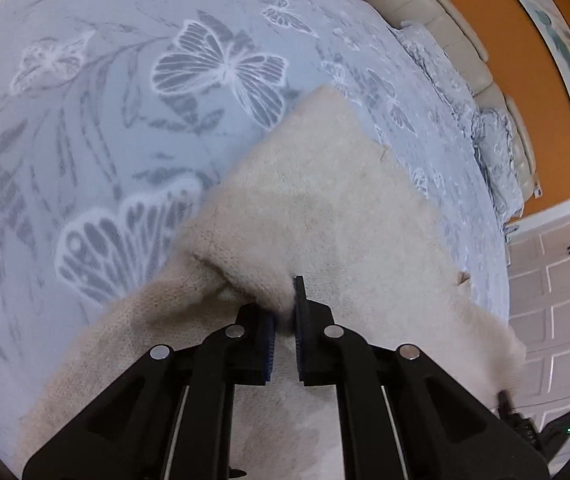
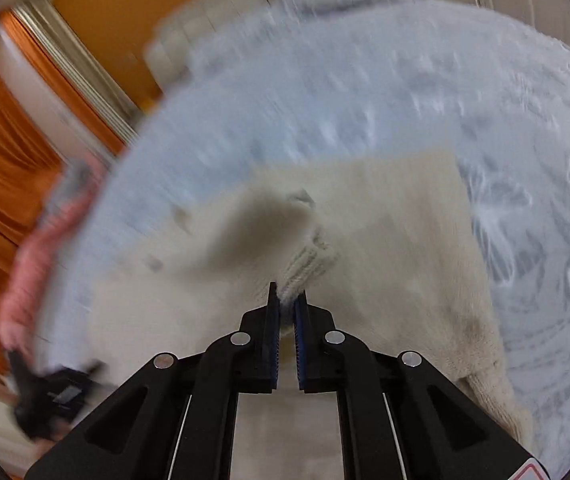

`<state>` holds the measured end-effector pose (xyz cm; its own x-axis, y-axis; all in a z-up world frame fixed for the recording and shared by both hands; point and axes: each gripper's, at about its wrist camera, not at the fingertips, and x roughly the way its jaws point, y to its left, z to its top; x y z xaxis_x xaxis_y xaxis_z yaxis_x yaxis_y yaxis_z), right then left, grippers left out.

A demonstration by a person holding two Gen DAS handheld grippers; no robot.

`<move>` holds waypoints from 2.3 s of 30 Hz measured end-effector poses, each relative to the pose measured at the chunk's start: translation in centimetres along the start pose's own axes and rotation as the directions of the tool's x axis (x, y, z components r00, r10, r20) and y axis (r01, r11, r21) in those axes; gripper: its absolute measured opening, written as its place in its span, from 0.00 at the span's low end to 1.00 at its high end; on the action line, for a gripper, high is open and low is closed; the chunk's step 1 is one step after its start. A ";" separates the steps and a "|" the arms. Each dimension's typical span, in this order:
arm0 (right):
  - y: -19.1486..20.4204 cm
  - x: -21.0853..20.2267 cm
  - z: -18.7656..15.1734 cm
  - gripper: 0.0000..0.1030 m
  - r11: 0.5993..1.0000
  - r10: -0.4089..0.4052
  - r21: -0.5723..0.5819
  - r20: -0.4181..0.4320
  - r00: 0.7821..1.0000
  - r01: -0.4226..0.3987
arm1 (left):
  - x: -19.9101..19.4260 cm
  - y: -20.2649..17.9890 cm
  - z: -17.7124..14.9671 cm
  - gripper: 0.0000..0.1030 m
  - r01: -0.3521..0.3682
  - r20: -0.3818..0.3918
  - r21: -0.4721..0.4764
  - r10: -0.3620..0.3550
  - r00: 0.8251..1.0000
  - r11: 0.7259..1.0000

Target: Fold small clothes

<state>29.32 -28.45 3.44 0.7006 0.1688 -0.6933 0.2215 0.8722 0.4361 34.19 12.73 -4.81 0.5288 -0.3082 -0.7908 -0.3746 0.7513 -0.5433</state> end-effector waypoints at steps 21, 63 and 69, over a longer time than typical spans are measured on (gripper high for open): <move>-2.1 3.3 0.6 0.08 0.996 0.013 0.089 -0.164 0.986 0.002 | -0.9 0.5 0.5 0.14 -0.095 -0.009 0.048 0.096 0.995 0.994; -7.3 -14.8 -20.9 0.07 0.960 0.041 0.275 -0.318 0.947 0.050 | -12.7 10.0 -15.2 0.61 -0.150 -0.223 0.296 0.221 0.949 0.943; -5.4 -20.3 -18.9 0.05 0.980 0.031 0.200 -0.161 0.987 0.002 | -16.7 11.0 -14.1 0.08 -0.059 -0.221 0.229 0.111 0.969 0.972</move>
<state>1.03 -27.91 4.31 0.5891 0.2670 -0.7627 0.3539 0.7632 0.5406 10.54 17.91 -1.50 0.3027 -0.3444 -0.8887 -0.2209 0.8817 -0.4169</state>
